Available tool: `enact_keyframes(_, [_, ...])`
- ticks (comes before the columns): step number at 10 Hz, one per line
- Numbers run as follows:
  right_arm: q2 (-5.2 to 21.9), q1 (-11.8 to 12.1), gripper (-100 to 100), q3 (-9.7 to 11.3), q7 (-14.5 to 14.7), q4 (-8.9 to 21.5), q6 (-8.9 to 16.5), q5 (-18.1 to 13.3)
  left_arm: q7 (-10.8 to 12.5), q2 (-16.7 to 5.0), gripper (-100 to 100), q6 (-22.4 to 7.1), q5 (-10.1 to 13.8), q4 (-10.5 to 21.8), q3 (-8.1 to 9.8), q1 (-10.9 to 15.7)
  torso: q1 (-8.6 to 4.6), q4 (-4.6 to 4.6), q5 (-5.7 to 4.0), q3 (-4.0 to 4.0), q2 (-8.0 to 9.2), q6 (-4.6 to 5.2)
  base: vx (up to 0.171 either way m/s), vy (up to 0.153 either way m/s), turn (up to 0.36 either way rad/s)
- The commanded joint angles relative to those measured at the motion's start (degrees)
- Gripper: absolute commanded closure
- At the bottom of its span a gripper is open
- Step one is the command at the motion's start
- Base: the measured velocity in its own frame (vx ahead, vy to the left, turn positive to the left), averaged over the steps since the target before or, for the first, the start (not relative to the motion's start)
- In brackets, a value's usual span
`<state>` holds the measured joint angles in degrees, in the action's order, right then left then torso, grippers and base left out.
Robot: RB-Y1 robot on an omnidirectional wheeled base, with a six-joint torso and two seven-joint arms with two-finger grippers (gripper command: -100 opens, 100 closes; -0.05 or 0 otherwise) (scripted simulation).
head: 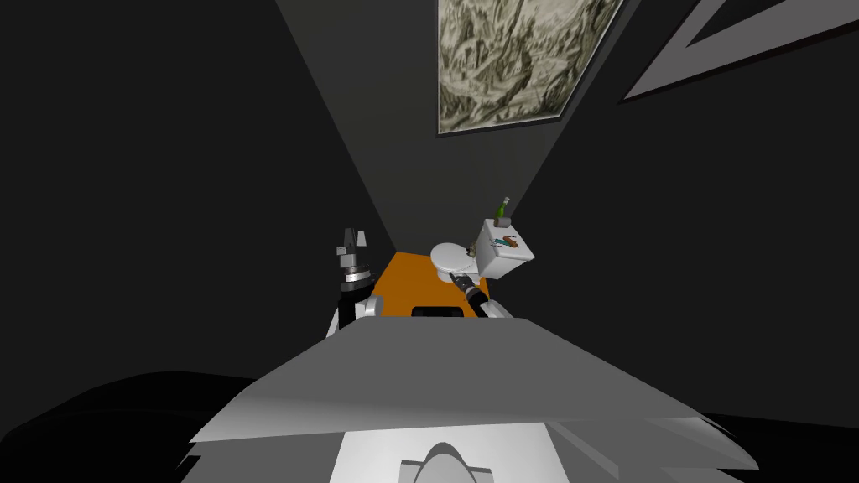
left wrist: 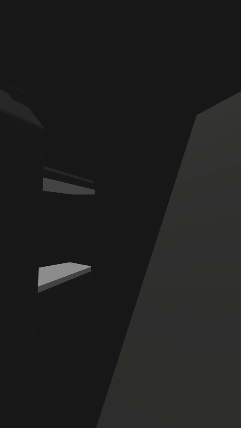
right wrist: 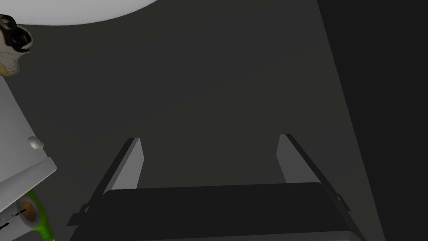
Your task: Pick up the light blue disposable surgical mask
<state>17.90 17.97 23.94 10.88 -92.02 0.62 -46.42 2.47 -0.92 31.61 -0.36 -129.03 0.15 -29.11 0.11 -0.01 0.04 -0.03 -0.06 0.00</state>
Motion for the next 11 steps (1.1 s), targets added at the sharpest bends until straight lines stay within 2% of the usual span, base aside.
enact_keyframes(1, [1.5, -1.6, -100, 0.7, 0.0, 1.6, 2.3, -2.4, 0.0, 0.0, 0, 0.0, 0.0, 0.0, 0.00, 0.0, 0.00, 0.00, 0.00, 0.00, 0.00, 0.00, 0.002, 0.024, 0.001])
enact_keyframes(2, [2.7, -3.3, -100, 1.6, 0.9, 3.8, 4.3, -4.4, 0.0, 0.0, 0, 0.0, 0.0, 0.0, 0.00, 0.0, -0.03, 0.00, 0.00, 0.00, -0.01, 0.00, 0.008, 0.022, 0.015])
enact_keyframes(3, [2.7, -3.3, -100, 1.6, 0.9, 4.3, 5.2, -6.1, 0.0, 0.0, 0, 0.0, 0.0, 0.0, 0.00, 0.0, -0.04, 0.00, 0.00, -0.02, -0.03, 0.00, 0.007, 0.017, 0.008])
enact_keyframes(4, [3.9, -5.1, -100, 2.5, 1.7, 6.1, 7.3, -7.7, 0.0, 0.0, 0, 0.0, 0.0, 0.0, 0.00, 0.0, -0.06, 0.00, -0.01, -0.02, -0.03, 0.00, 0.004, 0.015, 0.023])
enact_keyframes(6, [3.9, -5.1, -100, 2.5, 1.7, 7.0, 8.2, -9.8, 0.0, 0.0, 0, 0.0, 0.0, 0.0, 0.00, 0.0, -0.07, 0.00, -0.01, -0.02, -0.03, 0.00, 0.003, 0.005, 0.006])
enact_keyframes(7, [5.2, -6.9, -100, 3.3, 2.6, 9.7, 10.9, -12.3, 0.0, 0.0, 0, 0.0, 0.0, 0.0, 0.00, 0.0, -0.09, 0.00, -0.01, -0.01, -0.02, 0.01, 0.006, 0.008, 0.027])
enact_keyframes(8, [5.2, -6.9, -100, 3.3, 2.6, 9.7, 11.1, -13.5, 0.0, 0.0, 0, 0.0, 0.0, 0.0, 0.00, 0.0, -0.10, 0.00, -0.01, -0.02, -0.03, 0.00, 0.007, 0.005, 0.019])
enact_keyframes(9, [6.4, -8.7, -100, 4.0, 3.4, 12.3, 13.0, -15.6, 0.0, 0.0, 0, 0.0, 0.0, 0.0, 0.00, 0.0, -0.10, 0.00, -0.01, -0.01, -0.03, 0.00, 0.012, 0.003, 0.030])
enact_keyframes(10, [6.4, -8.7, -100, 4.0, 3.4, 12.3, 14.0, -16.7, 0.0, 0.0, 0, 0.0, 0.0, 0.0, 0.00, 0.0, -0.12, 0.00, -0.02, -0.03, -0.05, 0.00, 0.012, 0.001, 0.021])
enact_keyframes(11, [7.5, -10.5, -100, 4.7, 4.2, 14.6, 15.9, -18.9, 0.0, 0.0, 0, 0.0, 0.0, 0.0, 0.00, 0.0, -0.11, -0.01, -0.02, -0.03, -0.05, 0.01, 0.015, -0.003, 0.044])
